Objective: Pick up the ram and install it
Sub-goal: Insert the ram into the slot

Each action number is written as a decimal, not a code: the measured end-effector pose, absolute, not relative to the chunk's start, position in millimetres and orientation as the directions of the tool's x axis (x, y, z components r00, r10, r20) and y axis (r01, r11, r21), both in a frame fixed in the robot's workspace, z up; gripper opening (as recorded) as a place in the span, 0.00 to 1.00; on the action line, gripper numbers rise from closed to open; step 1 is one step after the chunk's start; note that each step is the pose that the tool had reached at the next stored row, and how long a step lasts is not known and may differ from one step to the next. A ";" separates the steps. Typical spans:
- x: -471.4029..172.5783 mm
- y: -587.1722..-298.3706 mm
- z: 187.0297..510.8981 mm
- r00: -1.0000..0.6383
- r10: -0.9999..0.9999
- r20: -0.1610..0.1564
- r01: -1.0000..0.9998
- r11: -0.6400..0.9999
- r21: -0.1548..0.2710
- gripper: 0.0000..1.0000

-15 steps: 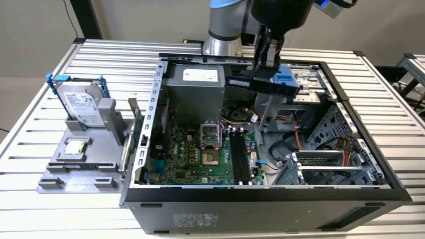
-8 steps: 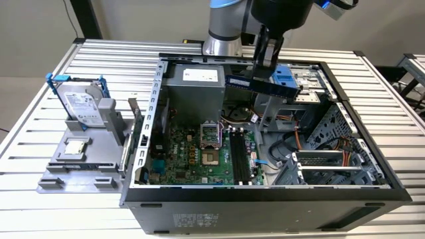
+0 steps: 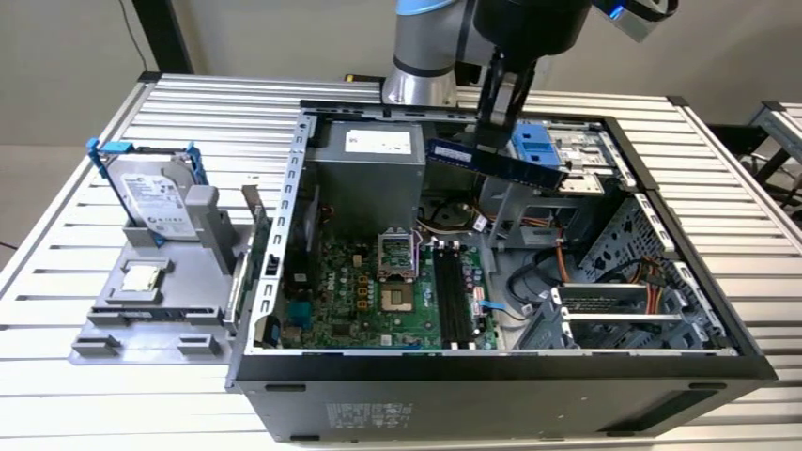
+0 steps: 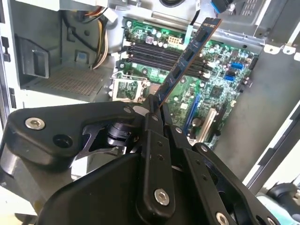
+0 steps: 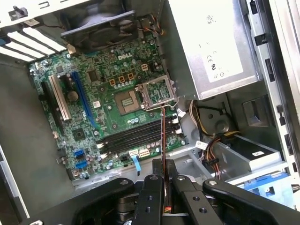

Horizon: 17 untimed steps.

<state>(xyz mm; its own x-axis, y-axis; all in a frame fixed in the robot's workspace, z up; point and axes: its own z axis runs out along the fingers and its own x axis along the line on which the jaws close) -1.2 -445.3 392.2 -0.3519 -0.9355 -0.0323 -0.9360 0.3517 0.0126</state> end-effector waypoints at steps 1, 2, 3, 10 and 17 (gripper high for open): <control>-1.2 -445.3 392.2 -0.364 -0.931 -0.032 -0.931 0.364 0.013 0.00; -1.2 -445.3 392.2 -0.377 -0.926 -0.032 -0.926 0.377 0.013 0.00; -1.2 -445.3 392.2 -0.391 -0.920 -0.032 -0.920 0.391 0.013 0.00; -1.2 -445.3 392.2 -0.490 -0.871 -0.032 -0.872 0.490 0.013 0.00; -1.2 -445.4 392.0 -0.588 -0.808 -0.032 -0.809 0.588 0.013 0.00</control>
